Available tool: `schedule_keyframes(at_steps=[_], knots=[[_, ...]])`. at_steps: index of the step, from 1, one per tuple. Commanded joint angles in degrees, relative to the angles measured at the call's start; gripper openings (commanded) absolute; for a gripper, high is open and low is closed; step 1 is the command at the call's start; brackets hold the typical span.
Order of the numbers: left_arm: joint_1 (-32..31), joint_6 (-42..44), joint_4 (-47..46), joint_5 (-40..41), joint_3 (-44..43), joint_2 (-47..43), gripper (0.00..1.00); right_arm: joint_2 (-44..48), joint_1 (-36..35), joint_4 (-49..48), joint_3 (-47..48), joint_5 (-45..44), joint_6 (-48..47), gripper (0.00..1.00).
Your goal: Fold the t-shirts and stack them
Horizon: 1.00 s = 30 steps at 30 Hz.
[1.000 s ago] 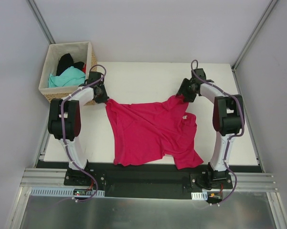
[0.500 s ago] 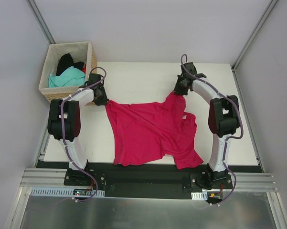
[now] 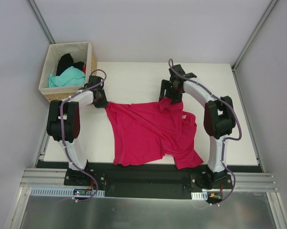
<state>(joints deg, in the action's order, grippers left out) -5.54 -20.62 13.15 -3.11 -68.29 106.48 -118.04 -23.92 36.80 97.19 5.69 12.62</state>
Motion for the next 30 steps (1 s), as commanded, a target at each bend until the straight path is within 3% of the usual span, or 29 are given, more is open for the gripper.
schedule_keyframes(at_steps=[1, 7, 14, 30], knots=[[0.2, 1.3, 0.3, -2.0, 1.0, -3.6, 0.0, 8.1, 7.0, 2.3, 0.3, 2.8, -1.7, 0.77], [0.2, 1.0, 0.3, -2.3, 1.1, -3.7, 0.0, 8.2, 9.2, 0.6, 0.4, 5.2, -3.4, 0.73], [0.2, 0.9, 0.3, -2.1, 0.8, -3.6, 0.0, 5.9, 8.7, -8.9, -5.3, 12.2, 2.8, 0.66], [0.2, 0.9, 0.3, -2.2, 0.1, -2.8, 0.0, 2.0, 7.6, -11.0, -8.7, 10.4, 6.5, 0.51]])
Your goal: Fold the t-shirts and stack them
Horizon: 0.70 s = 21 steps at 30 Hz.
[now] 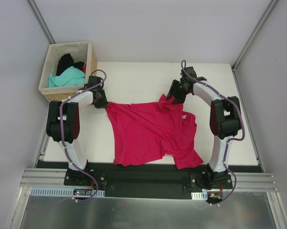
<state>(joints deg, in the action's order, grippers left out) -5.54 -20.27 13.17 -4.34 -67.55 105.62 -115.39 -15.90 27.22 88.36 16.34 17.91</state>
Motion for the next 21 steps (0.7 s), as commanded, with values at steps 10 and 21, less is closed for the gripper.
schedule_keyframes(at_steps=[10, 21], knots=[[0.2, 1.1, 0.3, -0.5, -1.1, -1.6, 0.0, -1.1, -1.2, -1.4, 0.2, -1.0, 2.0, 0.38], [0.2, 0.9, 0.6, -1.4, -1.7, -2.4, 0.0, 2.0, -1.2, -1.6, -0.3, -3.4, 2.7, 0.01]])
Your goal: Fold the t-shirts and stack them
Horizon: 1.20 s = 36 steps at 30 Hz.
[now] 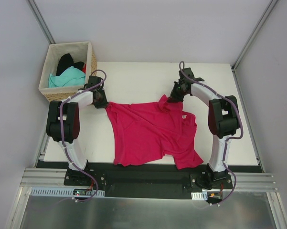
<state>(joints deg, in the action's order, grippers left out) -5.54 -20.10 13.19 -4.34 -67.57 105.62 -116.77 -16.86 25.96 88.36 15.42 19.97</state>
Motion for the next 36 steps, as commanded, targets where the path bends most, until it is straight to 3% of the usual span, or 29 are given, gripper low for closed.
schedule_keyframes(at_steps=[1, 15, 24, 29, 32, 36], knots=[[0.2, 0.7, 1.1, -1.9, -2.4, -2.8, 0.0, 4.3, 0.1, -0.6, -0.2, -3.4, 0.2, 0.01], [0.1, -0.3, 3.2, -4.7, -17.2, -13.1, 0.0, 13.4, 6.3, 0.1, 22.3, -5.5, -4.3, 0.01], [-0.1, 2.4, 4.7, -4.1, -25.9, -16.4, 0.0, 19.2, 8.2, 2.3, 22.6, -9.7, -9.8, 0.0], [0.1, 4.1, 6.5, -3.0, -43.6, -10.8, 0.0, 15.3, 11.8, 1.7, 43.0, -6.3, -7.1, 0.0], [0.4, 3.5, 6.8, -3.6, -54.0, -6.9, 0.0, 13.6, 13.4, -2.6, 50.5, -5.9, -5.0, 0.01], [0.9, 2.0, 6.8, -4.6, -64.7, -4.1, 0.0, 16.4, 15.9, -9.8, 49.5, -7.0, -3.3, 0.0]])
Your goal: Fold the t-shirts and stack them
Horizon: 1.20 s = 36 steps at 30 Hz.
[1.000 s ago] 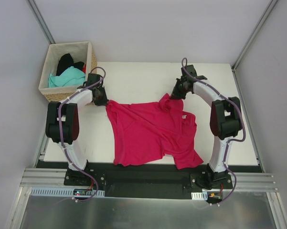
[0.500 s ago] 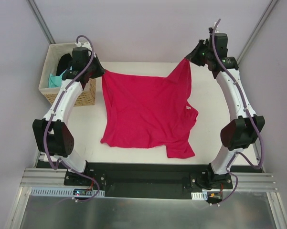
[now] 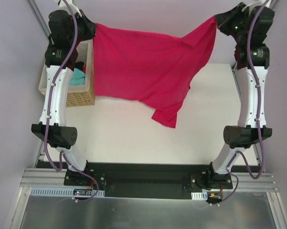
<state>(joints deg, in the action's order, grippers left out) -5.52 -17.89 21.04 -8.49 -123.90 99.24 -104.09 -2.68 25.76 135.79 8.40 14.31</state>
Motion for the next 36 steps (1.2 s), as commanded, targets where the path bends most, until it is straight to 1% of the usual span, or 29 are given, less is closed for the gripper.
schedule_keyframes(at_steps=[1, 5, 9, 13, 18, 25, 28, 33, 36], knots=[[1.0, -0.4, -1.1, -0.9, -9.3, 2.4, 0.0, 4.4, 1.9, -10.3, 1.9, -0.6, 2.2, 0.01], [1.2, -0.5, -1.1, -2.4, -9.9, 0.3, 0.0, 9.0, 2.6, -12.9, 1.8, -1.9, 1.4, 0.01], [1.2, -2.6, -1.4, -4.1, -6.1, -3.5, 0.0, 12.2, 2.6, -14.4, 2.6, -2.4, 0.6, 0.0], [1.2, -4.2, -1.6, -3.7, -3.8, -6.5, 0.0, 14.0, 2.5, -14.1, 3.8, -1.5, -0.2, 0.01], [1.2, -3.9, -1.5, -3.1, 1.7, -10.6, 0.0, 15.8, 2.5, -10.3, 2.6, -1.1, -1.8, 0.0], [1.2, -4.8, -1.2, -2.9, 4.9, -12.7, 0.0, 19.8, 2.5, -5.2, -3.2, -3.8, -3.6, 0.0], [1.2, -5.3, -0.3, -3.7, 5.3, -13.6, 0.0, 19.8, 2.5, -2.1, -1.6, -4.4, -3.9, 0.01], [1.2, -2.6, 0.7, -3.6, 6.9, -16.1, 0.0, 21.0, 2.5, -0.8, -0.7, -5.5, -4.0, 0.0], [1.2, -2.7, 1.4, -4.8, 7.9, -17.1, 0.0, 21.9, 2.5, -1.8, -1.4, -2.7, -2.8, 0.01]])
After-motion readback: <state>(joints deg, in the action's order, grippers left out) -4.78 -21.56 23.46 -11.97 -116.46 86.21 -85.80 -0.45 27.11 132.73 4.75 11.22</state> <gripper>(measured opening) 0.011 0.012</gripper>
